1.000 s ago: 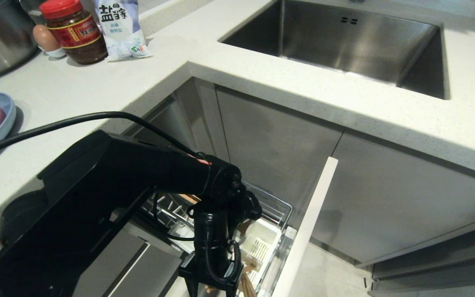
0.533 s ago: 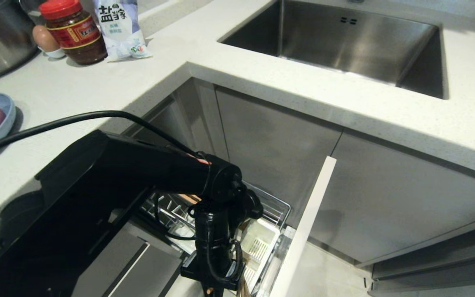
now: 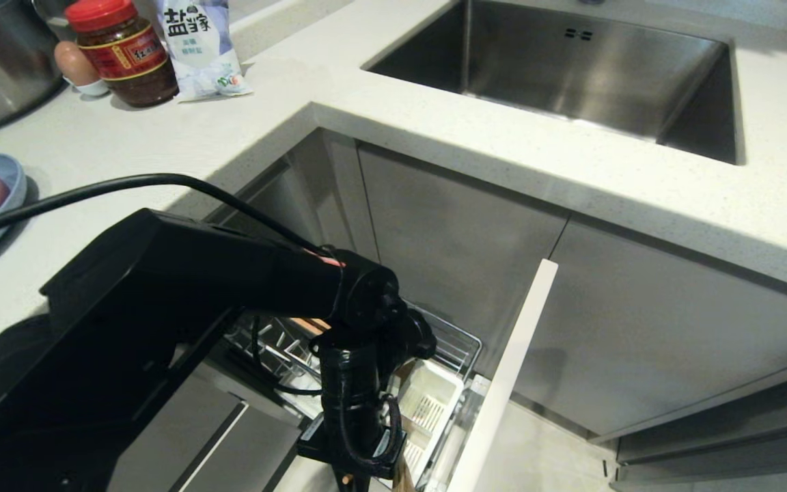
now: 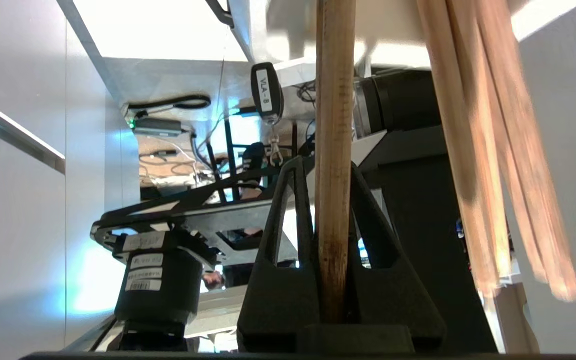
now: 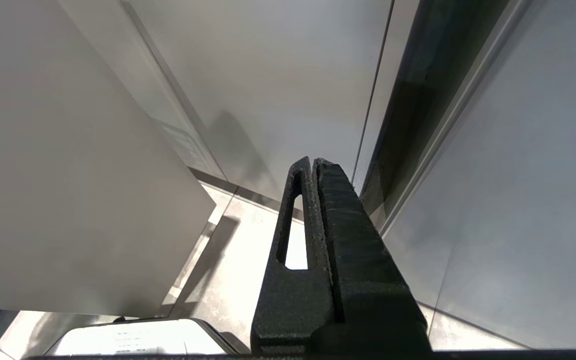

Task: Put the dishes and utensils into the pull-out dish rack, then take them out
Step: Take the chopsticks out of the cupboard

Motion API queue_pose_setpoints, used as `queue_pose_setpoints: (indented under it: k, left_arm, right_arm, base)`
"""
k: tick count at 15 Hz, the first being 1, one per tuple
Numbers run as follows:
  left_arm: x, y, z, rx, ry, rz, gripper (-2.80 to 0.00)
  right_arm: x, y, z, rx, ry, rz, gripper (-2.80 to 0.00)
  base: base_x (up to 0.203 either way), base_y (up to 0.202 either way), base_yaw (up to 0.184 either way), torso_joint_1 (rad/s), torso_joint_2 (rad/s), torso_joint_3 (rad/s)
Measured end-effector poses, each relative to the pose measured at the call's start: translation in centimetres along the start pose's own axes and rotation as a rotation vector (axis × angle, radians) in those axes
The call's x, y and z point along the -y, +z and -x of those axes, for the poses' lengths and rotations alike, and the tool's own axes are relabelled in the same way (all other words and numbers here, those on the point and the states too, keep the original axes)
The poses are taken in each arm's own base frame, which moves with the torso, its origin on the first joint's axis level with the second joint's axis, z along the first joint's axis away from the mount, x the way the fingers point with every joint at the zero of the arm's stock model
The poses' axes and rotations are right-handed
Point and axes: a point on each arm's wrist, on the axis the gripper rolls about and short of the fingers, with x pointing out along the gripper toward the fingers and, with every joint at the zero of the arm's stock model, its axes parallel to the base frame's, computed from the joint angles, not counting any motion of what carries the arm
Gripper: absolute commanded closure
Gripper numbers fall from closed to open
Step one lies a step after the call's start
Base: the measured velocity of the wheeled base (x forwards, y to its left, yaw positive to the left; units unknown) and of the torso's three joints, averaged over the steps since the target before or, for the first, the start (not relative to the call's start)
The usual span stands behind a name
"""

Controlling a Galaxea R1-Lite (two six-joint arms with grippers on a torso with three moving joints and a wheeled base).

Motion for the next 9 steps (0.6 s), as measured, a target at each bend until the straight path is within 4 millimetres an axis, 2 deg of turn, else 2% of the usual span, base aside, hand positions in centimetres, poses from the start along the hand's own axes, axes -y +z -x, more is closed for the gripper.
queue_pose_setpoints:
  k: [3,9]
  left_arm:
    - [0.3,-1.5,1.4,0.042,0.011,0.008,0.00]
    - [0.6,-6.1,4.6,0.052,0.042,-0.047,0.00]
  right_arm:
    - [0.0,0.0,0.0,0.000,0.000,0.000,0.00]
    - [0.0,0.0,0.0,0.000,0.000,0.000,0.00]
  base:
    - [0.000,0.000,0.000,0.000,0.00,0.000]
    - [0.000,0.000,0.000,0.000,0.00,0.000]
